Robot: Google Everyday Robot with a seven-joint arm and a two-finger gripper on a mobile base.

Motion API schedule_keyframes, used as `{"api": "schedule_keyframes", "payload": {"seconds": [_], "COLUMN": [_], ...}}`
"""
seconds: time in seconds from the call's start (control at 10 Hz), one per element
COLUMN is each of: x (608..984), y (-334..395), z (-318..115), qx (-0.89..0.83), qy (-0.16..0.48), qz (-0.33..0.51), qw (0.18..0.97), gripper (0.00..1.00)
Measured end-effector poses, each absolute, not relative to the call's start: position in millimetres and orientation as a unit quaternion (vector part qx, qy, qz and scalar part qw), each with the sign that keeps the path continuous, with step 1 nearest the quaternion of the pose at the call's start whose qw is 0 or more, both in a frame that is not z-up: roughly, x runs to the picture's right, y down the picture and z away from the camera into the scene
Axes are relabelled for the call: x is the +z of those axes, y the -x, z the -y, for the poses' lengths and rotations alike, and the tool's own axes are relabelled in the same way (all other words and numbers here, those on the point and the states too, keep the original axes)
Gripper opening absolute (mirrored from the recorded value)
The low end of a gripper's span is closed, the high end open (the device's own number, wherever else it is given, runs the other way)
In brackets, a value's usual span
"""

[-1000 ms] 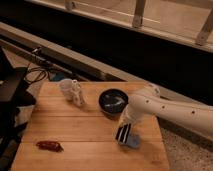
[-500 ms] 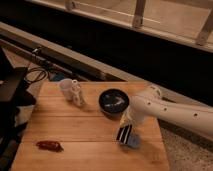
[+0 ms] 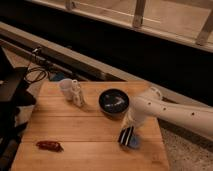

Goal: Place the eraser on the white sponge

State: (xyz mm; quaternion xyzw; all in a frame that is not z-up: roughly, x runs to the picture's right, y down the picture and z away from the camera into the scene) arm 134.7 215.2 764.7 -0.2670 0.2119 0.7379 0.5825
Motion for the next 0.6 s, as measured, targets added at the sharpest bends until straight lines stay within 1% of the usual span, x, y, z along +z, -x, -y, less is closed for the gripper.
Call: {"api": "schedule_keyframes", "payload": {"seconds": [0.2, 0.6], "x": [765.5, 761.0], "y": [-138.9, -137.9], "z": [-217.3, -214.3], "qx": [0.741, 0.744], "qy": [0.263, 0.249], "qz": [-0.220, -0.216], "qw": [0.577, 0.581], "gripper": [0.72, 0.72]}}
